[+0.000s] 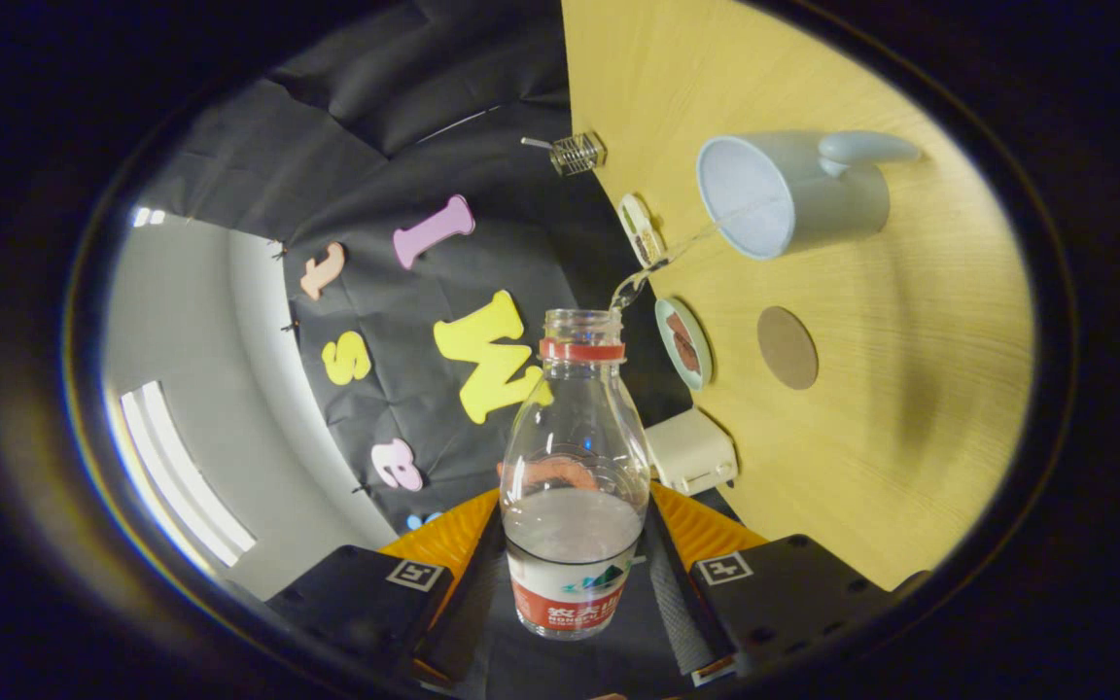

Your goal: Take the bottle from table, then pour the juice into the cup, finally place the bottle on the coaster

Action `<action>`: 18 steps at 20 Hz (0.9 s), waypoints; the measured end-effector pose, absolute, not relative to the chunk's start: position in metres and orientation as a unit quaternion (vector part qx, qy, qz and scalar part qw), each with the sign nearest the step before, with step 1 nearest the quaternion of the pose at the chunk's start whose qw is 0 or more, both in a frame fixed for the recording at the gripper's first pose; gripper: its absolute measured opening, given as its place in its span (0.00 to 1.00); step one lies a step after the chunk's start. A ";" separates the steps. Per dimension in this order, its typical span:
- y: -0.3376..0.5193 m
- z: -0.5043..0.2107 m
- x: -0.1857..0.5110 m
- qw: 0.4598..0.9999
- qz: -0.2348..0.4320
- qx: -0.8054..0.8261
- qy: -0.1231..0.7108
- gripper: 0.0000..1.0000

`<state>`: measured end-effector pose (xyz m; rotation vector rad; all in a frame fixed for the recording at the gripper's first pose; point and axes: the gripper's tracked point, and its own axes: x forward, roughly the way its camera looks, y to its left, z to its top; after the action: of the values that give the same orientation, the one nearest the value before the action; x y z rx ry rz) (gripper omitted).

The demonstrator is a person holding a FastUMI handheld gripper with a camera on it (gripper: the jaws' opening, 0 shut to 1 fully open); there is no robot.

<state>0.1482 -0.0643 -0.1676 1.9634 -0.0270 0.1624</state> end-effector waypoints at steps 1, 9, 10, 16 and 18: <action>-0.063 -0.167 0.149 0.552 0.071 0.831 -0.010 0.79; -0.075 -0.150 0.150 0.509 0.083 0.856 -0.028 0.79; -0.078 -0.146 0.150 0.499 0.085 0.862 -0.034 0.79; -0.086 -0.138 0.150 0.473 0.089 0.876 -0.041 0.79; -0.093 -0.137 0.150 0.466 0.088 0.879 -0.049 0.79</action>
<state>0.1496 -0.0934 -0.1368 2.1589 -0.1191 0.2159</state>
